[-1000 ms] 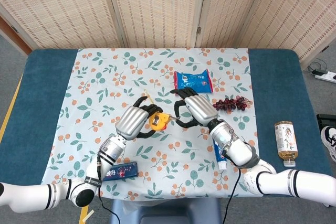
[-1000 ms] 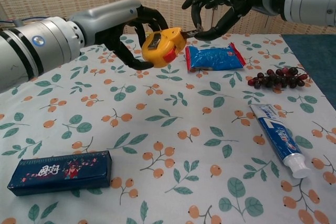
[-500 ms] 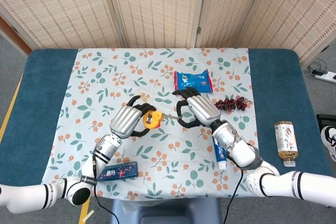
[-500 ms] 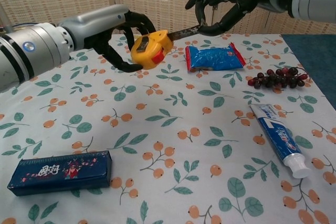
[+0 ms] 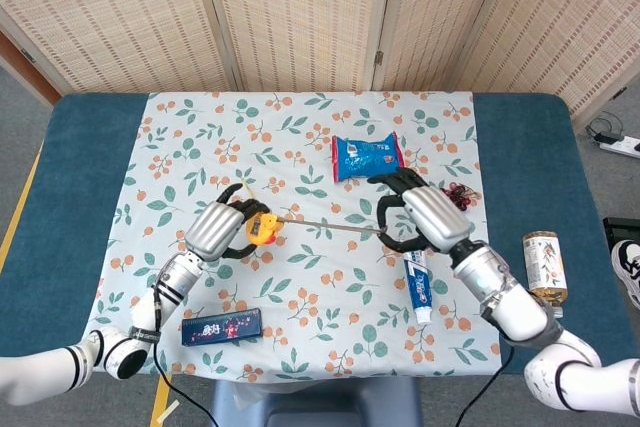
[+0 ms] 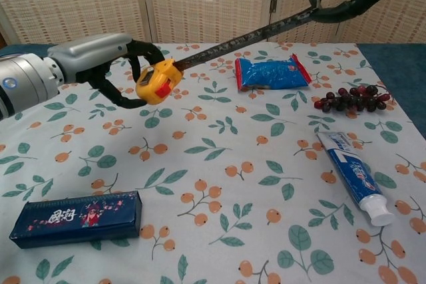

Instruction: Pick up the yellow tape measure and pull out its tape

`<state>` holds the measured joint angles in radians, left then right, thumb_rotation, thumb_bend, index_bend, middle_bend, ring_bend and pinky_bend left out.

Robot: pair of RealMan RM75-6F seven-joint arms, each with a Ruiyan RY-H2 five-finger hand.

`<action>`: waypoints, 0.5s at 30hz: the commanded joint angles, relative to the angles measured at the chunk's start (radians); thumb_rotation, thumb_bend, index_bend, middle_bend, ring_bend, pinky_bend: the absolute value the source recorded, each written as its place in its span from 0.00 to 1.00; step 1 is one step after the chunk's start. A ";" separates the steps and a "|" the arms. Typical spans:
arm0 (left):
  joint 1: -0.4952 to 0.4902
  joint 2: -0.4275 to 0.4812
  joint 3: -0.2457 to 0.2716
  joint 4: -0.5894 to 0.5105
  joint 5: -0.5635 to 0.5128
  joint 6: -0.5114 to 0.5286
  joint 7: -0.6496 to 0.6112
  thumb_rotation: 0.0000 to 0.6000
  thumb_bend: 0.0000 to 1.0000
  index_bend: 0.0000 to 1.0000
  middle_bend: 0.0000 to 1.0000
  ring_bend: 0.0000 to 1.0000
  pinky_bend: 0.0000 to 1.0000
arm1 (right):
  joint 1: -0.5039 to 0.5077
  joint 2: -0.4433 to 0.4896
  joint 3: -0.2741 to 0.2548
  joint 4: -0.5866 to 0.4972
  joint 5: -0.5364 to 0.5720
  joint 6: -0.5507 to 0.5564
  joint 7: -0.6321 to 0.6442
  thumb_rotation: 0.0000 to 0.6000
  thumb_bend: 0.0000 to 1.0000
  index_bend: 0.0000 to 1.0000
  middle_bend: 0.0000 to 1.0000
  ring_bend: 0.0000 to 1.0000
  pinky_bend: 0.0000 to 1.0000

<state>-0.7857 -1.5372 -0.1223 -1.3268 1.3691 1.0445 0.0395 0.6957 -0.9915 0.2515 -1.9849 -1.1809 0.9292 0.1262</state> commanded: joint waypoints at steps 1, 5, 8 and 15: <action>0.011 -0.018 0.029 0.079 0.049 0.009 -0.039 1.00 0.44 0.59 0.53 0.45 0.11 | -0.059 0.076 -0.013 -0.048 -0.068 0.033 0.073 1.00 0.52 0.67 0.19 0.13 0.00; 0.014 -0.031 0.034 0.121 0.057 0.002 -0.050 1.00 0.44 0.58 0.53 0.45 0.11 | -0.104 0.143 -0.021 -0.073 -0.133 0.057 0.142 1.00 0.53 0.67 0.19 0.13 0.00; 0.013 -0.037 0.033 0.141 0.059 -0.004 -0.052 1.00 0.44 0.58 0.53 0.45 0.11 | -0.135 0.189 -0.029 -0.088 -0.179 0.078 0.189 1.00 0.53 0.67 0.19 0.13 0.00; 0.013 -0.048 0.028 0.167 0.051 -0.024 -0.040 1.00 0.44 0.58 0.53 0.45 0.11 | -0.194 0.259 -0.046 -0.094 -0.281 0.132 0.312 1.00 0.53 0.67 0.20 0.13 0.00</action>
<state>-0.7732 -1.5846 -0.0934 -1.1604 1.4206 1.0217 -0.0018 0.5193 -0.7504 0.2130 -2.0781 -1.4390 1.0436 0.4160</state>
